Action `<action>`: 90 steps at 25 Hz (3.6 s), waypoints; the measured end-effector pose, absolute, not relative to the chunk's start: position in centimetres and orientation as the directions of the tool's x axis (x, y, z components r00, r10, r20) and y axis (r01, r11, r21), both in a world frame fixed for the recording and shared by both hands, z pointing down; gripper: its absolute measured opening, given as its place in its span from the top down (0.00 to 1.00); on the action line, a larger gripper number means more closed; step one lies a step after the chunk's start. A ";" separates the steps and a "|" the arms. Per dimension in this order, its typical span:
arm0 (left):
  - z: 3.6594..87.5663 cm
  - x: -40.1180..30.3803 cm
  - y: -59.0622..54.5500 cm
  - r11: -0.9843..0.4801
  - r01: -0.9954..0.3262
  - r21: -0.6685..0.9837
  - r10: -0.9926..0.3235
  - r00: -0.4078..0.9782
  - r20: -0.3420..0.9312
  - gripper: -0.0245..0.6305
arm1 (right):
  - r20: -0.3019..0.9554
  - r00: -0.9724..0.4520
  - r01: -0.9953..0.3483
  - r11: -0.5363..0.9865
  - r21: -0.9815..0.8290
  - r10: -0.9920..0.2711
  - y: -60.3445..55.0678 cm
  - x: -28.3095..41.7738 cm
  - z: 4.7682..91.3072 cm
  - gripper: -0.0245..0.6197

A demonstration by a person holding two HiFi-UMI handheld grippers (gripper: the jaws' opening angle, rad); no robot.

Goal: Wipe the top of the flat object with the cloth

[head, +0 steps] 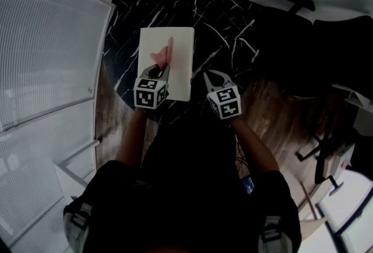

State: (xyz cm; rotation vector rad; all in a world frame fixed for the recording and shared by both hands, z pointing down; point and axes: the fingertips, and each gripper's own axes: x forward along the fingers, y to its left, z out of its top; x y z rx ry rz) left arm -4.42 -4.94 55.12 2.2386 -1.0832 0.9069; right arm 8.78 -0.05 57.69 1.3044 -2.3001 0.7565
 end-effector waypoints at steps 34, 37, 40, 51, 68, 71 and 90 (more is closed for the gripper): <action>62.4 -17.5 -15.6 -0.489 -0.860 0.148 -0.470 0.402 0.786 0.93 | 0.652 -0.391 -0.919 0.311 -0.242 -0.650 -2.0 0.4 59.5 0.97; 62.7 -17.1 -15.3 -0.489 -0.857 0.165 -0.458 0.413 0.787 0.93 | 0.650 -0.390 -0.920 0.303 -0.248 -0.652 -2.1 0.5 59.6 0.97; 63.0 -16.7 -15.1 -0.490 -0.855 0.171 -0.447 0.415 0.793 0.93 | 0.642 -0.391 -0.920 0.301 -0.252 -0.659 -2.3 0.7 59.5 0.97; 63.3 -14.6 -14.5 -0.501 -0.848 0.174 -0.435 0.421 0.796 0.93 | 0.646 -0.384 -0.923 0.282 -0.260 -0.660 -2.1 2.1 59.8 0.97; 63.1 -8.0 -12.0 -0.557 -0.797 0.233 -0.377 0.493 0.784 0.93 | 0.634 -0.356 -0.934 0.236 -0.269 -0.686 -0.7 4.9 59.4 0.97; 63.0 -6.9 -11.5 -0.570 -0.787 0.235 -0.369 0.501 0.783 0.93 | 0.632 -0.353 -0.935 0.231 -0.270 -0.690 -0.3 5.2 59.3 0.97; 62.6 -1.2 -9.1 -0.631 -0.740 0.234 -0.334 0.531 0.779 0.93 | 0.619 -0.298 -0.949 0.157 -0.273 -0.727 2.9 9.3 58.7 0.97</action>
